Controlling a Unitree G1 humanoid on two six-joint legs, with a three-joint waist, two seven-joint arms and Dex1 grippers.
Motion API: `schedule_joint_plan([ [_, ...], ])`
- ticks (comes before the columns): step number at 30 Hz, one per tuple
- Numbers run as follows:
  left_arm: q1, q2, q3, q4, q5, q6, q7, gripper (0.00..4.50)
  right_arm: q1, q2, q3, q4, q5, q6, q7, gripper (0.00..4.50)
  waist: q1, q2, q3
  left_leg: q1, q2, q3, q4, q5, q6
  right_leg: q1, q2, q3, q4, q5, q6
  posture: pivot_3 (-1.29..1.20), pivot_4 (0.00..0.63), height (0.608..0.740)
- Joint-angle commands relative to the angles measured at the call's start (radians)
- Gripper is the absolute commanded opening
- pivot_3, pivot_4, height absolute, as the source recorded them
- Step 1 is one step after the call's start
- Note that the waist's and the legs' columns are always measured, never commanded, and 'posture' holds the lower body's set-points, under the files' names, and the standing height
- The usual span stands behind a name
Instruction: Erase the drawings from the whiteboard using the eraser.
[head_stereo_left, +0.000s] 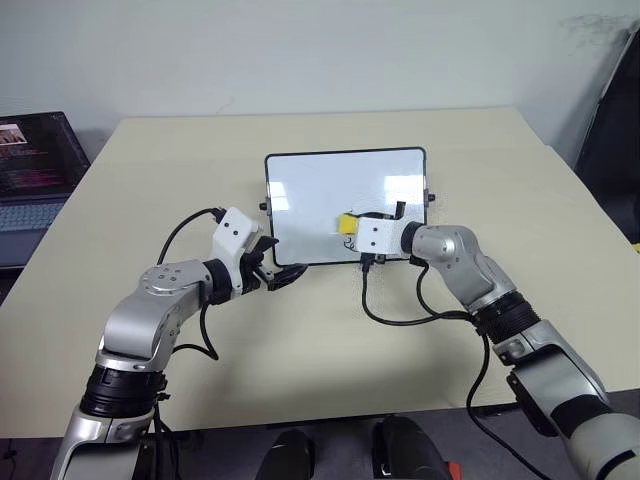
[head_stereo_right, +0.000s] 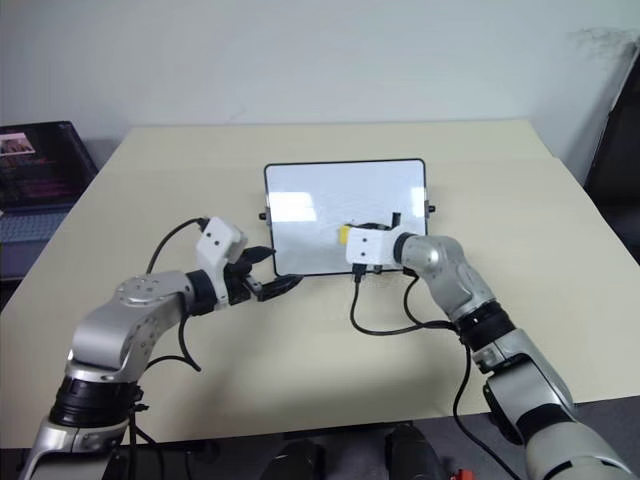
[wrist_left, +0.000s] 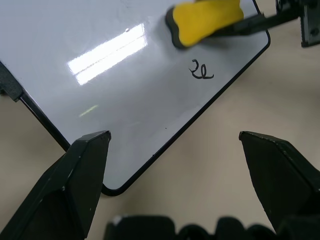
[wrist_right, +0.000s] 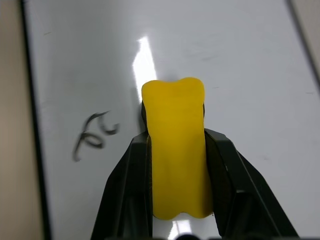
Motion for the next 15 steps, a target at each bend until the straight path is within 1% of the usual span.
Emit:
schedule_joint_plan([
  [1, -0.014, 0.0, 0.01, -0.033, -0.008, -0.008, -0.003, 4.5, -0.056, 0.0, -0.065, -0.016, 0.02, -0.031, -0.086, 1.09, 0.0, 0.0, 0.0, 0.0, 0.0, 0.0, 0.0, 0.001, -0.002, -0.001, 0.0, 0.0, 0.0, 0.0, 0.0, 0.0, 0.15, 0.74],
  [3, -0.012, 0.0, 0.01, -0.034, -0.009, -0.008, -0.003, 4.5, -0.057, -0.013, -0.064, 0.029, 0.001, -0.038, -0.121, 1.09, 0.001, 0.0, 0.0, -0.001, 0.0, 0.0, -0.001, 0.001, -0.002, -0.001, 0.0, 0.0, -0.001, 0.0, 0.0, 0.0, 0.15, 0.74],
  [6, -0.009, 0.001, 0.011, -0.036, -0.012, -0.007, -0.003, 4.5, -0.036, -0.029, -0.037, 0.065, -0.014, -0.034, -0.118, 1.09, 0.002, 0.0, 0.0, -0.001, 0.0, 0.0, -0.001, 0.001, -0.002, 0.0, 0.0, 0.0, -0.002, 0.0, 0.0, 0.0, 0.15, 0.74],
  [15, -0.005, 0.001, 0.01, -0.039, -0.016, -0.004, -0.002, 4.5, 0.055, -0.044, 0.052, 0.009, -0.02, 0.002, 0.041, 1.09, -0.004, 0.0, 0.0, 0.001, 0.0, 0.001, 0.0, 0.0, 0.0, 0.0, 0.0, 0.0, -0.001, 0.0, 0.0, 0.0, 0.15, 0.74],
])
